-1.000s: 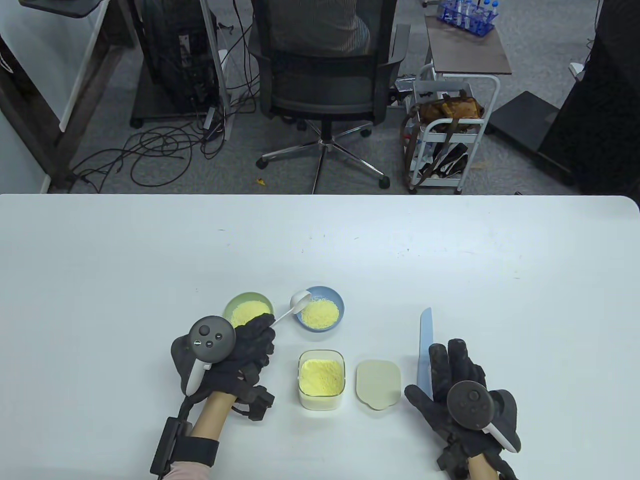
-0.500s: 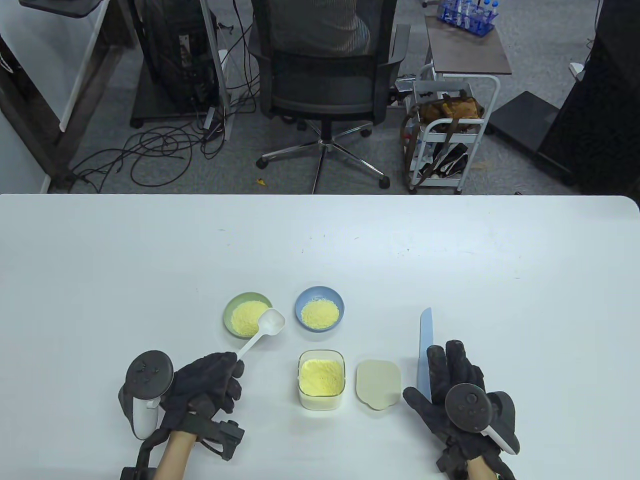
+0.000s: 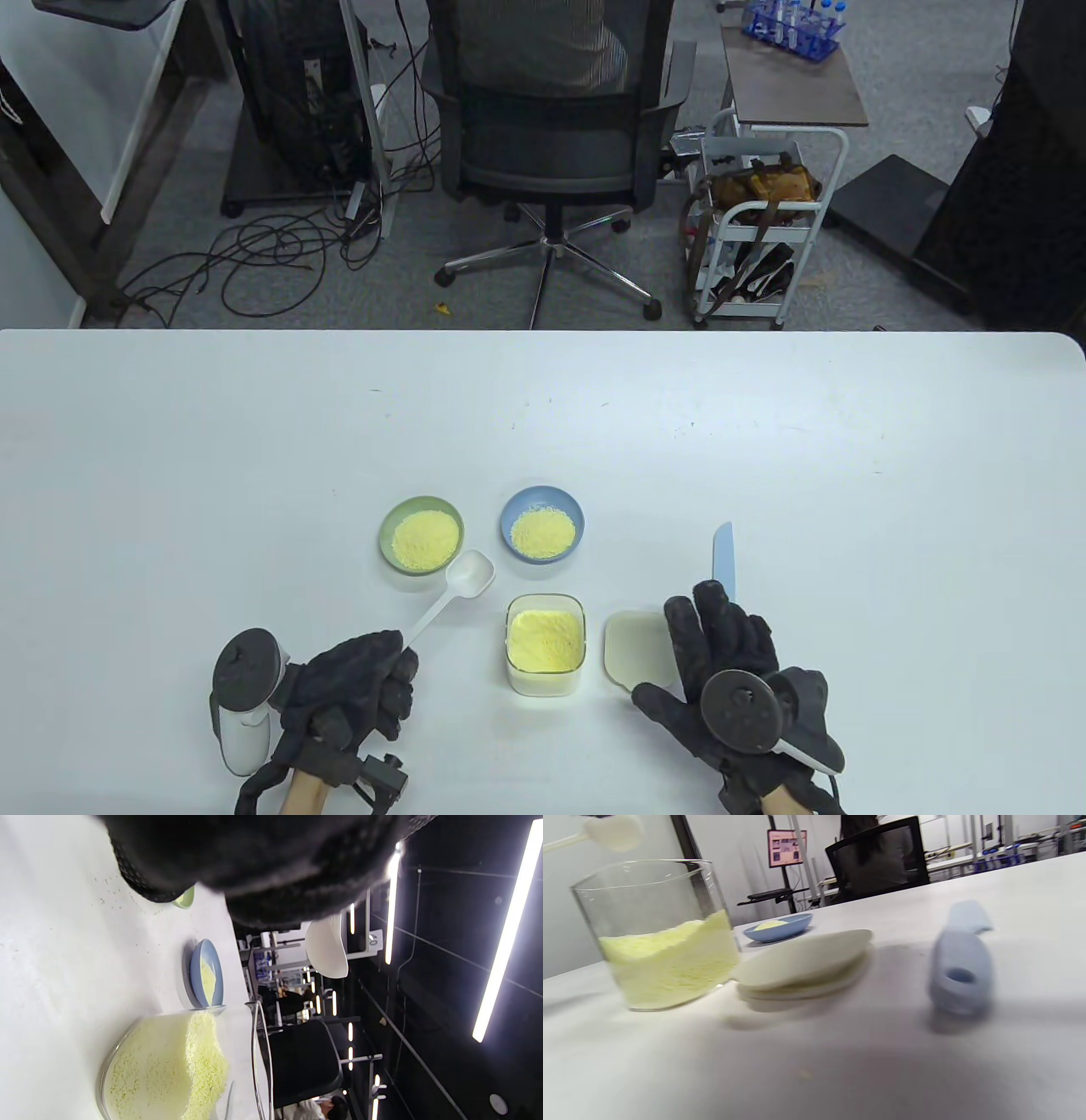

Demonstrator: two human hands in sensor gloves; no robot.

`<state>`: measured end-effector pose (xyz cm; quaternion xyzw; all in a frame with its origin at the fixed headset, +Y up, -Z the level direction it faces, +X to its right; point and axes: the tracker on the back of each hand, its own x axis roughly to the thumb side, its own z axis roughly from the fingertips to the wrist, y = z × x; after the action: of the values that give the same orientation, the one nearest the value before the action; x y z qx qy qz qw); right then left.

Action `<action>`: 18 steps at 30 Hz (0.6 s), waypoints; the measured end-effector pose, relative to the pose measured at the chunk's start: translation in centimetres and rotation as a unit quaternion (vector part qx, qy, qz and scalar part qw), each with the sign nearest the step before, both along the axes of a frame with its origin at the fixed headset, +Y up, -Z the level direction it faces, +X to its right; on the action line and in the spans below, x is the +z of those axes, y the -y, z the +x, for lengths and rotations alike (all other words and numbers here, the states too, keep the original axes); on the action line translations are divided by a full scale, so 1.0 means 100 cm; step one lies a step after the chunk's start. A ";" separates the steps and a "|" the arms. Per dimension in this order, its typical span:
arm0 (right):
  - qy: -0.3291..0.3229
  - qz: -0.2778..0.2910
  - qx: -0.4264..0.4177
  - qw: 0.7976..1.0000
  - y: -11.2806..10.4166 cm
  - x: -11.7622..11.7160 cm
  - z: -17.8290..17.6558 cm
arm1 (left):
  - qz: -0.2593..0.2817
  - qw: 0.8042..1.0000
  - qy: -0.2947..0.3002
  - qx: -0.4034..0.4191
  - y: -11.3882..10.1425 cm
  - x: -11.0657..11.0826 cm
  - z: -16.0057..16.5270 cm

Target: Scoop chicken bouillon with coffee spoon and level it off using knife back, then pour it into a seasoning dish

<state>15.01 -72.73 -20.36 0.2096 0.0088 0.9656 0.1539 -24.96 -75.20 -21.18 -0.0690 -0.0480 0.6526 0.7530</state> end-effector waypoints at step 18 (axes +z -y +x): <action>-0.047 -0.209 0.042 0.976 -0.010 -0.059 -0.091 | 0.005 0.999 0.035 -0.034 0.002 0.002 0.017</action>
<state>5.92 -71.69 -26.24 0.2175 0.2268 0.9370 0.1528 -23.26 -75.41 -20.97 -0.0895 -0.0751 0.6232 0.7733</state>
